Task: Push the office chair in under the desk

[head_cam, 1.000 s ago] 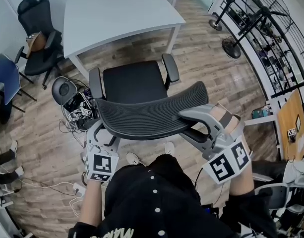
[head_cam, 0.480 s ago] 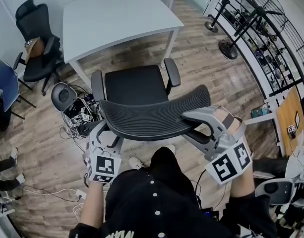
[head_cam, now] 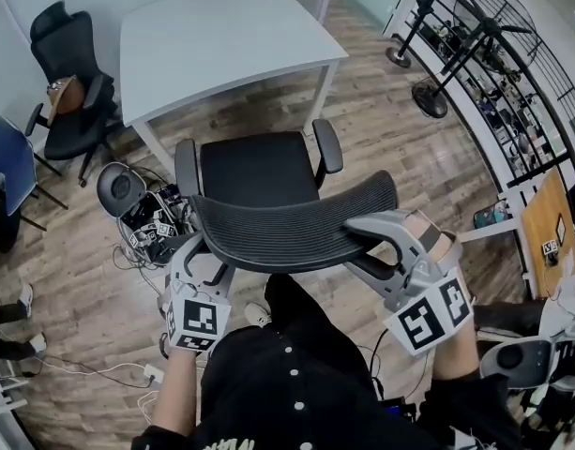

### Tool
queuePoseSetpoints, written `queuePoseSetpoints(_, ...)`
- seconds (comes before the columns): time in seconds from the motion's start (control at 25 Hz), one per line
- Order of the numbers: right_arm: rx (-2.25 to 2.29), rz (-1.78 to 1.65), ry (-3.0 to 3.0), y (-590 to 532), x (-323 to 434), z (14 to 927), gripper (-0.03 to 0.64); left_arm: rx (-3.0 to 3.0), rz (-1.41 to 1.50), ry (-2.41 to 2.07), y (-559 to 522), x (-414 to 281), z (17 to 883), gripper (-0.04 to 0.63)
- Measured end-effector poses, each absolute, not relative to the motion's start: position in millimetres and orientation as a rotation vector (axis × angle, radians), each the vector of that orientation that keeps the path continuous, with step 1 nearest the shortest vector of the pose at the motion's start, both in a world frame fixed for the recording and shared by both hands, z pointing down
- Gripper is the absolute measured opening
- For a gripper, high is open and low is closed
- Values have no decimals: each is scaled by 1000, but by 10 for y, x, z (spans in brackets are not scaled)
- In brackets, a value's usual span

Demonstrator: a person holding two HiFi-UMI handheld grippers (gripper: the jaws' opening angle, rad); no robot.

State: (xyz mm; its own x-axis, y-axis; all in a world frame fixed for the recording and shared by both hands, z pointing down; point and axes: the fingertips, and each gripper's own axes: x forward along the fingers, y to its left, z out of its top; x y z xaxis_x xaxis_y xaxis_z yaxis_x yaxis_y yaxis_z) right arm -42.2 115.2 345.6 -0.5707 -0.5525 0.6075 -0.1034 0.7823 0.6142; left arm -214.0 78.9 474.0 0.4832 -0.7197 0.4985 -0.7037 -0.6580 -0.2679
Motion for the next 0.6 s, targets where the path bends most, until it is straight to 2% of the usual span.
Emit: queuePoseSetpoints(0.6, 498, -633, -2112, 1066, -454, 3464, 218, -2681, -918, 1292, 691, -2167, 4727, 270)
